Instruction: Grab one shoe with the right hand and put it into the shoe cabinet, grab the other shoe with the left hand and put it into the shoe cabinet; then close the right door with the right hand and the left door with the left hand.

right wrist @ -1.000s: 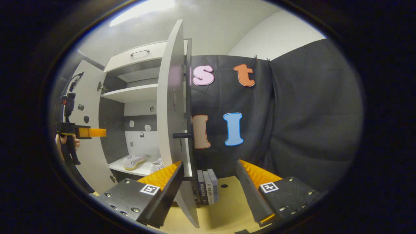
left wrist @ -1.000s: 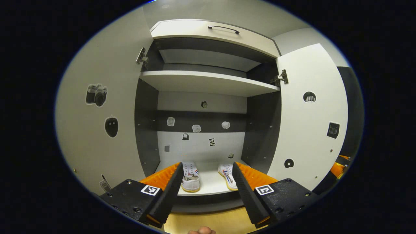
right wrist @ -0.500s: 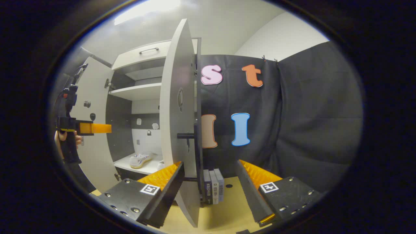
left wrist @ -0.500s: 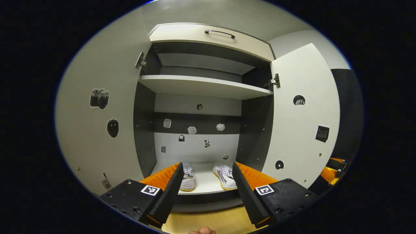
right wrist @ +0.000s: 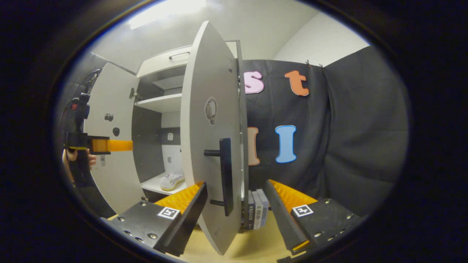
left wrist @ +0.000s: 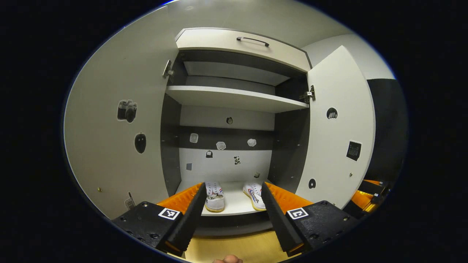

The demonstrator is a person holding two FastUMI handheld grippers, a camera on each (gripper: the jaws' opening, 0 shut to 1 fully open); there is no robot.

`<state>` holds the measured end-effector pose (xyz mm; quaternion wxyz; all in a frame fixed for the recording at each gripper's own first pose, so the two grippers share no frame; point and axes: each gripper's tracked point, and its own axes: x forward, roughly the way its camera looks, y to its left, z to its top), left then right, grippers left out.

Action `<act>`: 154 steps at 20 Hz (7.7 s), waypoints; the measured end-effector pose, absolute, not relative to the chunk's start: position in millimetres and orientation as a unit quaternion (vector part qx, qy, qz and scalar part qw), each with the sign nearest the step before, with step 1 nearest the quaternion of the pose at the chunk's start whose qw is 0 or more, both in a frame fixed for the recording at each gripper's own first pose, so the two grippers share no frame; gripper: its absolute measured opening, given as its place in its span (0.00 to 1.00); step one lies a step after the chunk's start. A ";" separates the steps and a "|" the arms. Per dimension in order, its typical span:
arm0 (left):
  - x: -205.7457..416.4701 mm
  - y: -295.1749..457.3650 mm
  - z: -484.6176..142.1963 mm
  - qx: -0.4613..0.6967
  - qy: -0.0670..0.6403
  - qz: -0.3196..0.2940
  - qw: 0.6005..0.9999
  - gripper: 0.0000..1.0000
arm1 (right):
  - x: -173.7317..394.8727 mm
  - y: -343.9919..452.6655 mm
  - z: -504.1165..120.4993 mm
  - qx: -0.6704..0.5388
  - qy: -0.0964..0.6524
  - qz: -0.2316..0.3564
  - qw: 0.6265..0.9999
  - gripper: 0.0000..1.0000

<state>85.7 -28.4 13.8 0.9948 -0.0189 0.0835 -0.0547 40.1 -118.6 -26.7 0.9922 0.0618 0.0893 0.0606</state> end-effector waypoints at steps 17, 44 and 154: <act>54.6 22.4 22.2 -0.015 0.080 -0.020 0.996 0.91 | 67.9 -11.8 -22.5 0.080 0.084 0.144 0.983 0.96; -66.6 174.5 66.6 0.011 0.048 0.164 0.985 0.95 | 57.1 31.8 -32.0 0.098 0.104 0.195 0.970 0.96; -85.3 30.2 89.7 0.013 0.027 0.025 0.999 0.94 | 21.6 -32.9 81.0 0.103 0.054 0.105 0.988 0.96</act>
